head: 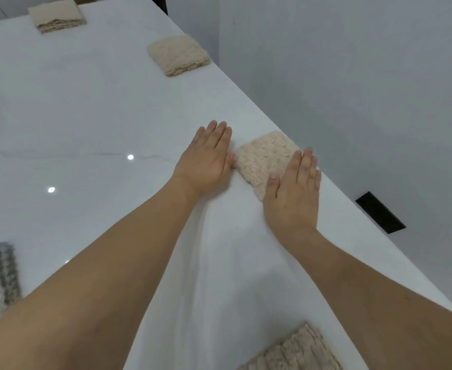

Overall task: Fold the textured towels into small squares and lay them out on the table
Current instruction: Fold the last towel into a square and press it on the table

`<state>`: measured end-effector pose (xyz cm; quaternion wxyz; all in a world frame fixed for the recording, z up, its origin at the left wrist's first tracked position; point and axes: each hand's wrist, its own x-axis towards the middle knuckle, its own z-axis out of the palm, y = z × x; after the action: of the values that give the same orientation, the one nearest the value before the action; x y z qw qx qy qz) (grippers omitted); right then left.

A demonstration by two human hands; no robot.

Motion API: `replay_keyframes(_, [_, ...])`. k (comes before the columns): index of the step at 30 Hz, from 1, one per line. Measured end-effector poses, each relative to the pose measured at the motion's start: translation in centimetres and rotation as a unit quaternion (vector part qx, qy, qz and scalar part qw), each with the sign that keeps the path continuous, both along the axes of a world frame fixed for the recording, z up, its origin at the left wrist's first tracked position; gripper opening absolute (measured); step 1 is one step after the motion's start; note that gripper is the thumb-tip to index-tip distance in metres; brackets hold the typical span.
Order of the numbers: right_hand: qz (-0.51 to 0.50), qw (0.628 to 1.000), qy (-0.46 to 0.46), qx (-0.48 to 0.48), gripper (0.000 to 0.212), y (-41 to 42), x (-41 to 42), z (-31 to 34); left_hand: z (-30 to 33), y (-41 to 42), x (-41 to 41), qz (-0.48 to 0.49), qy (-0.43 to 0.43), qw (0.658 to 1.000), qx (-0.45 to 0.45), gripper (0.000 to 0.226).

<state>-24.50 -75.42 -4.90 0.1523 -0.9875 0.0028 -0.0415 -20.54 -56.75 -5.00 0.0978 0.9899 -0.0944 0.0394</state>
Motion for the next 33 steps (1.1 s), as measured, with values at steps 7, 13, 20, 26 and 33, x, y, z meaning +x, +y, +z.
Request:
replay_keyframes(7, [0.091,0.993,0.009,-0.08,0.067,2.1,-4.8,0.7,0.1,4.7,-7.0,0.053,0.008,0.998,0.037,0.059])
replay_keyframes(13, [0.138,0.989,0.023,-0.046,0.07,6.4,-9.5,1.3,1.3,8.0,-11.9,0.075,-0.001,0.997,0.036,0.061])
replay_keyframes(20, [0.193,0.98,0.035,-0.007,0.062,12.5,-13.6,1.5,1.8,13.2,-17.7,0.103,0.005,0.994,0.022,0.062])
replay_keyframes(26, [0.222,0.974,0.047,0.015,0.062,17.1,-15.9,1.0,2.4,17.3,-21.3,0.144,0.012,0.989,-0.012,0.06])
replay_keyframes(33, [0.27,0.957,0.064,0.08,0.059,21.5,-17.9,0.7,2.7,21.8,-25.1,0.176,0.013,0.982,-0.062,0.059])
